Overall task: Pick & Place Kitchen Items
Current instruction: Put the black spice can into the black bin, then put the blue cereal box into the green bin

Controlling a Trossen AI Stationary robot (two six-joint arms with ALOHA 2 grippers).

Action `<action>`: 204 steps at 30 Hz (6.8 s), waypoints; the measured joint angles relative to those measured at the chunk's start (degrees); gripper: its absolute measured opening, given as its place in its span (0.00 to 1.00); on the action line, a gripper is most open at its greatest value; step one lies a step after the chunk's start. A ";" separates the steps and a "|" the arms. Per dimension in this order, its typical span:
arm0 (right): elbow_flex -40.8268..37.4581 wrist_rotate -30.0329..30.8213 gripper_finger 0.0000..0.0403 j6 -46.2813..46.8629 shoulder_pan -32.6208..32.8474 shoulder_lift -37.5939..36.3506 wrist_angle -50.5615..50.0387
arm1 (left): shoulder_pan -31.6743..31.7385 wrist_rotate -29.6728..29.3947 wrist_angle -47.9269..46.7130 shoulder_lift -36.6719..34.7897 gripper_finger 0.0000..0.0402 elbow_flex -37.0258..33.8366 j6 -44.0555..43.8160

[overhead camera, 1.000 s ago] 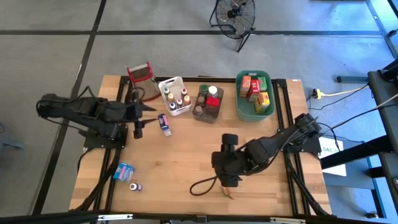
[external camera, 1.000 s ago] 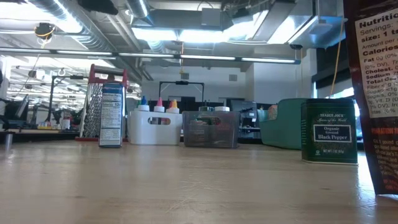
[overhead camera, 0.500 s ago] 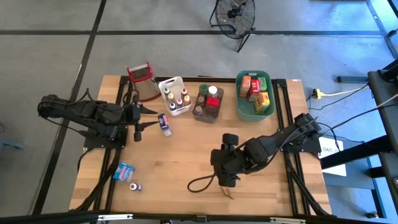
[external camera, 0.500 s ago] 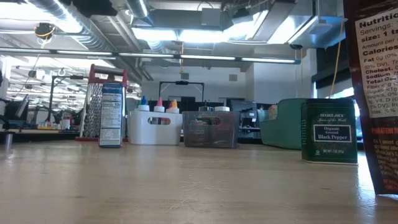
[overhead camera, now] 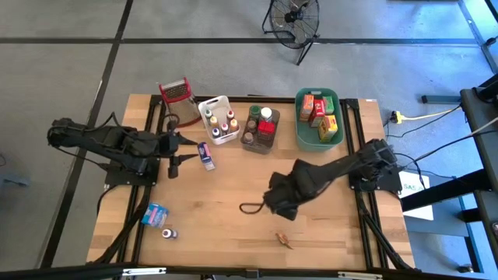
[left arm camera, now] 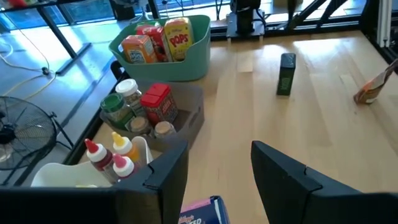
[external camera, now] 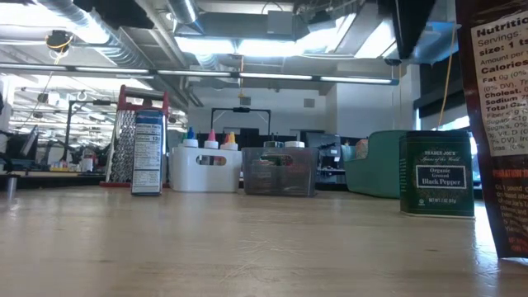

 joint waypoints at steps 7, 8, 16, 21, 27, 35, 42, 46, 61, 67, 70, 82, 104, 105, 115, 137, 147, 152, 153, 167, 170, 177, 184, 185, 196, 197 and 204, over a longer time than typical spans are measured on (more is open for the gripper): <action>-9.14 -4.70 0.62 -1.04 -3.30 -0.14 0.24 | 0.00 0.20 0.02 0.22 0.42 0.00 -2.35; -10.17 -5.35 0.64 -1.20 -3.34 -0.18 0.59 | 0.00 0.21 0.01 0.24 0.42 0.00 -2.34; -14.54 -11.78 0.69 -5.93 -2.05 -0.21 6.08 | 0.17 -0.56 0.02 0.22 0.42 0.00 -1.50; -16.34 -9.13 0.69 -7.62 -2.52 -0.21 6.40 | 0.17 -0.76 0.03 0.22 0.42 0.00 -1.43; -19.04 -8.42 0.69 -10.68 -3.55 -0.21 9.82 | 0.17 -0.76 0.02 0.22 0.42 0.00 -2.24; -21.61 -9.00 0.69 -13.28 -3.71 -0.21 15.63 | 0.17 -0.76 0.02 0.22 0.42 0.00 -2.33; -26.15 -8.97 0.66 -14.29 -4.53 -0.21 19.74 | 0.17 -0.76 0.00 0.22 0.42 0.00 -2.33; -27.56 -9.39 0.58 -13.24 -5.22 -0.21 21.06 | 0.17 -0.78 0.02 0.22 0.42 0.00 -2.33; -17.96 -9.37 0.31 -15.46 -5.63 -0.21 12.92 | 0.17 -0.85 0.02 0.22 0.42 0.00 -0.95; -5.98 -0.47 0.31 -16.17 -8.72 -0.21 4.82 | 0.17 -0.39 0.02 0.22 0.42 0.00 -1.28; -0.64 2.33 0.32 -18.83 -11.69 -0.21 5.32 | 0.17 0.90 0.00 0.22 0.42 0.00 -1.30; 5.78 -1.11 0.32 -34.46 -26.89 0.60 17.19 | 0.17 2.94 0.01 0.22 0.42 0.00 -5.41; 5.67 -6.03 0.32 -42.12 -37.01 9.39 14.96 | 0.17 3.96 -0.88 0.22 0.42 0.00 -0.83; 5.67 -6.03 0.32 -42.36 -37.32 9.39 15.05 | 0.17 3.96 -1.11 0.22 0.42 0.00 -0.82; 1.68 -5.95 0.32 -50.19 -38.47 9.34 15.75 | 0.17 3.93 -1.83 0.25 0.42 -0.93 -0.78; -6.92 -2.08 0.32 -57.13 -40.48 9.34 26.13 | 0.17 3.91 -0.87 0.59 0.42 -1.70 0.66; -7.69 -1.48 0.35 -57.13 -41.10 9.34 27.98 | 0.17 3.91 -0.87 0.59 0.42 -1.68 0.66; -7.69 -1.30 0.41 -57.16 -41.12 9.34 28.46 | 0.17 3.91 -0.87 0.59 0.42 -1.69 0.66; -7.69 -1.28 0.41 -57.20 -41.12 9.34 28.96 | 0.17 3.91 -0.87 0.59 0.42 -1.68 0.66; -7.69 -1.55 0.58 -49.47 -41.05 9.34 30.04 | 0.17 3.93 -0.96 0.59 0.42 -1.68 0.49; -7.66 -1.49 0.64 -48.87 -40.85 9.34 29.85 | 0.17 3.94 -1.37 0.59 0.42 -1.68 -0.19; -5.71 -1.26 0.73 -46.58 -40.75 9.32 28.50 | 0.17 3.93 -1.33 0.59 0.42 -1.68 -0.35; -3.78 -0.19 0.73 -46.63 -40.73 9.30 25.69 | 0.17 4.05 -1.34 0.59 0.42 -1.68 -0.39; -3.26 1.12 0.73 -45.62 -40.73 9.30 25.45 | 0.17 4.30 -1.36 0.59 0.42 -1.68 -0.39; 8.95 11.42 0.73 -36.93 -37.24 8.93 16.37 | 0.11 3.69 -2.63 -2.88 0.42 -0.07 -0.56; 10.30 11.27 0.73 -35.82 -36.49 8.91 16.21 | 0.04 3.77 -3.18 -3.55 0.42 0.01 -0.16; 15.41 3.42 0.73 -32.81 -28.59 8.78 21.74 | -1.44 3.19 -8.42 -7.00 0.42 -4.05 -3.17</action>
